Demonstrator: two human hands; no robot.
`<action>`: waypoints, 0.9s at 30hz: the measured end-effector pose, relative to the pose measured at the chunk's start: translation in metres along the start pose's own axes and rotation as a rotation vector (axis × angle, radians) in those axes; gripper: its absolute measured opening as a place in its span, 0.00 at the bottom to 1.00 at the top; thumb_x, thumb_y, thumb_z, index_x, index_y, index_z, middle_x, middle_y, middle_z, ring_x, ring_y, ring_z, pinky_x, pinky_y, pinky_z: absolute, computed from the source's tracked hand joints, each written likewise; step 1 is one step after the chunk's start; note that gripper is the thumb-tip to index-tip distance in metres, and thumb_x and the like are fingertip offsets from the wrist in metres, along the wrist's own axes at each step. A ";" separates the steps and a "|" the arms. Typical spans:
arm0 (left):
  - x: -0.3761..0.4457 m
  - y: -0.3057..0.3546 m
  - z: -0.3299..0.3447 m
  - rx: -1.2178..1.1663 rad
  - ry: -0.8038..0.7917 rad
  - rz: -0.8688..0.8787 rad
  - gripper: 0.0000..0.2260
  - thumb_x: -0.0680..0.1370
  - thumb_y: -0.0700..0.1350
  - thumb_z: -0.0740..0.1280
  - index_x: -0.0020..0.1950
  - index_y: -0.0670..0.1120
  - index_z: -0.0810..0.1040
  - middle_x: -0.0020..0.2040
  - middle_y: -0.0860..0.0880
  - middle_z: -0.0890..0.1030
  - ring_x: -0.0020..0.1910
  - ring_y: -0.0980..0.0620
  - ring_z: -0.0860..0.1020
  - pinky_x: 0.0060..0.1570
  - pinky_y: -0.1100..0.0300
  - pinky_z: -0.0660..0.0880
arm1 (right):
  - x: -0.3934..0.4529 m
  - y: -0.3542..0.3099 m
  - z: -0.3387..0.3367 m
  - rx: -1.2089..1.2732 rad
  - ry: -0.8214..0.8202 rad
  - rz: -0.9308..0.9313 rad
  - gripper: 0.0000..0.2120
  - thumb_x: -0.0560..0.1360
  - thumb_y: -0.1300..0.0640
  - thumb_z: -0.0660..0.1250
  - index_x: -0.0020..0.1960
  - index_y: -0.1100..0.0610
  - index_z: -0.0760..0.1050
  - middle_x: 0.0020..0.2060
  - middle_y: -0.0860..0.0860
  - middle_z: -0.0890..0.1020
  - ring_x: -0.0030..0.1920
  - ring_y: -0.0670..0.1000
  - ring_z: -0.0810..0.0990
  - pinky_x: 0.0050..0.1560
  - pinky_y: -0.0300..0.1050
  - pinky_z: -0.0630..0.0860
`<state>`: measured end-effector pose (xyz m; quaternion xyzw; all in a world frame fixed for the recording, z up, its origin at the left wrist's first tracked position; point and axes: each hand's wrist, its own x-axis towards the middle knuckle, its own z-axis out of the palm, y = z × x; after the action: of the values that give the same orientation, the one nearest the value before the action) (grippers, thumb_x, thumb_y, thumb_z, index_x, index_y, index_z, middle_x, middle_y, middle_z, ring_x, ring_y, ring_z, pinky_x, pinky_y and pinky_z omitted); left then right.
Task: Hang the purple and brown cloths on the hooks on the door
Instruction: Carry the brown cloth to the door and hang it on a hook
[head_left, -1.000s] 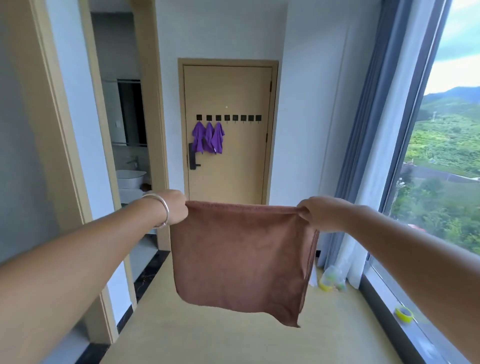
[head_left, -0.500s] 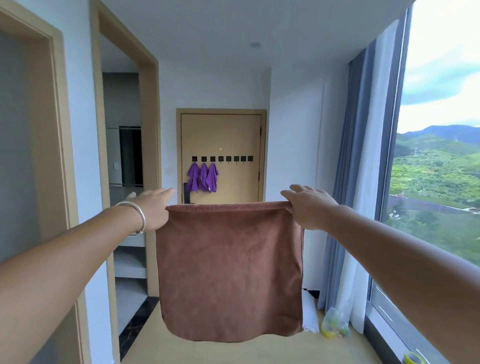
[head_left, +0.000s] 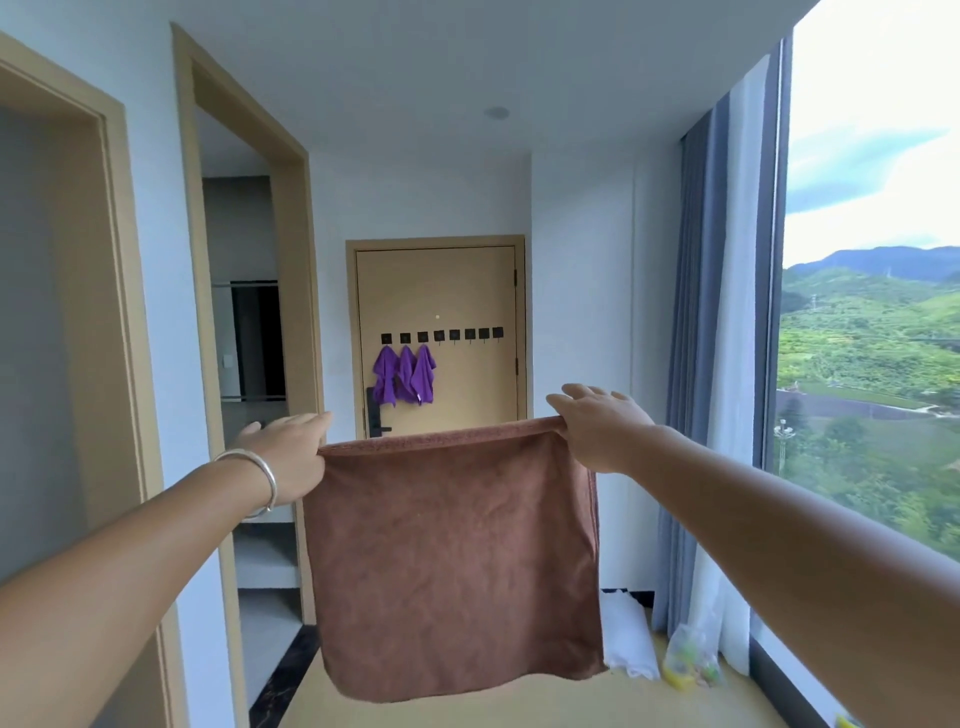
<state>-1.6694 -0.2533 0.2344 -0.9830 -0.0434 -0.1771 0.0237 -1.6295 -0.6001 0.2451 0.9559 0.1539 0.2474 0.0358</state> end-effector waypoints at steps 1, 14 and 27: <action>0.002 -0.003 0.002 0.011 0.001 0.003 0.21 0.77 0.40 0.53 0.70 0.48 0.66 0.70 0.51 0.70 0.70 0.50 0.66 0.70 0.50 0.59 | 0.001 -0.003 0.003 0.001 0.000 0.001 0.16 0.81 0.54 0.53 0.67 0.52 0.66 0.63 0.51 0.71 0.66 0.54 0.69 0.65 0.53 0.66; 0.083 -0.026 0.054 0.037 -0.059 0.013 0.28 0.78 0.42 0.51 0.79 0.50 0.52 0.77 0.52 0.60 0.75 0.51 0.59 0.74 0.47 0.53 | 0.072 -0.006 0.061 -0.013 -0.054 -0.004 0.13 0.81 0.54 0.54 0.65 0.51 0.68 0.60 0.50 0.72 0.63 0.53 0.71 0.64 0.53 0.67; 0.262 0.002 0.118 0.099 -0.038 0.013 0.27 0.77 0.40 0.51 0.77 0.50 0.56 0.75 0.52 0.63 0.74 0.51 0.61 0.73 0.48 0.54 | 0.235 0.067 0.152 0.035 -0.072 0.003 0.13 0.82 0.52 0.52 0.64 0.51 0.68 0.60 0.50 0.72 0.65 0.53 0.69 0.67 0.55 0.64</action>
<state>-1.3838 -0.2283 0.2156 -0.9840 -0.0460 -0.1558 0.0728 -1.3429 -0.5889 0.2305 0.9649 0.1555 0.2101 0.0243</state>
